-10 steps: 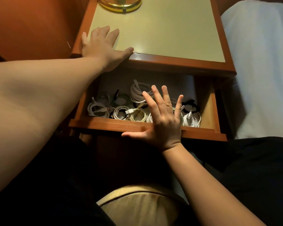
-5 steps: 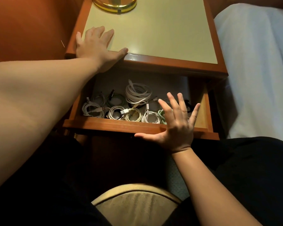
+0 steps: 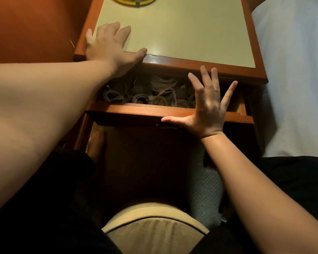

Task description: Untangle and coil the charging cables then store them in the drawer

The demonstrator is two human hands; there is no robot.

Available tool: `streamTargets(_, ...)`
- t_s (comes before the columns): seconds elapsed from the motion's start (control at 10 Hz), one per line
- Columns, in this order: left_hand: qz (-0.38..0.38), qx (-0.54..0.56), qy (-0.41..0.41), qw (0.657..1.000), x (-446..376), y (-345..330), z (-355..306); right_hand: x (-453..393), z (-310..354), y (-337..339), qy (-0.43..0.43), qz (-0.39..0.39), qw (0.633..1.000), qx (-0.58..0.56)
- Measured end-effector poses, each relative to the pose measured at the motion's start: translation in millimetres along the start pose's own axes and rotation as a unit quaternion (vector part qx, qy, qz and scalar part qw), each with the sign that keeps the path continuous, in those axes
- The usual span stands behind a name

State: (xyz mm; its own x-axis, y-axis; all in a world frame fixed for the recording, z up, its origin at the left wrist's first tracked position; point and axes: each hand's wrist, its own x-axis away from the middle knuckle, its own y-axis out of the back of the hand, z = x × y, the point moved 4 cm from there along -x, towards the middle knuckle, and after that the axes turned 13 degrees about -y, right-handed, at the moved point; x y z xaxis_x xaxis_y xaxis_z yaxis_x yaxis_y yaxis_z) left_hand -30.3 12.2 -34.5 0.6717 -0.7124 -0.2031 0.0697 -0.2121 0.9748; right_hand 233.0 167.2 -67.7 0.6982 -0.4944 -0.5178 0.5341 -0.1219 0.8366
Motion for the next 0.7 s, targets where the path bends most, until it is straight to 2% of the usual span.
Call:
streamTargets(0.3, 0.003, 0.009, -0.007, 1.0, 3, 2, -1, -69, 13, -28, 0.045, 0.021, 0.999, 0.023)
streamTargets(0.6, 0.004, 0.009, -0.008, 1.0, 4, 3, -1, -95, 24, -42, 0.025, 0.075, 0.995, 0.065)
streamTargets(0.7, 0.0, 0.011, -0.009, 1.0, 5, 5, -2, -98, 15, -37, -0.012, 0.117, 0.992, 0.043)
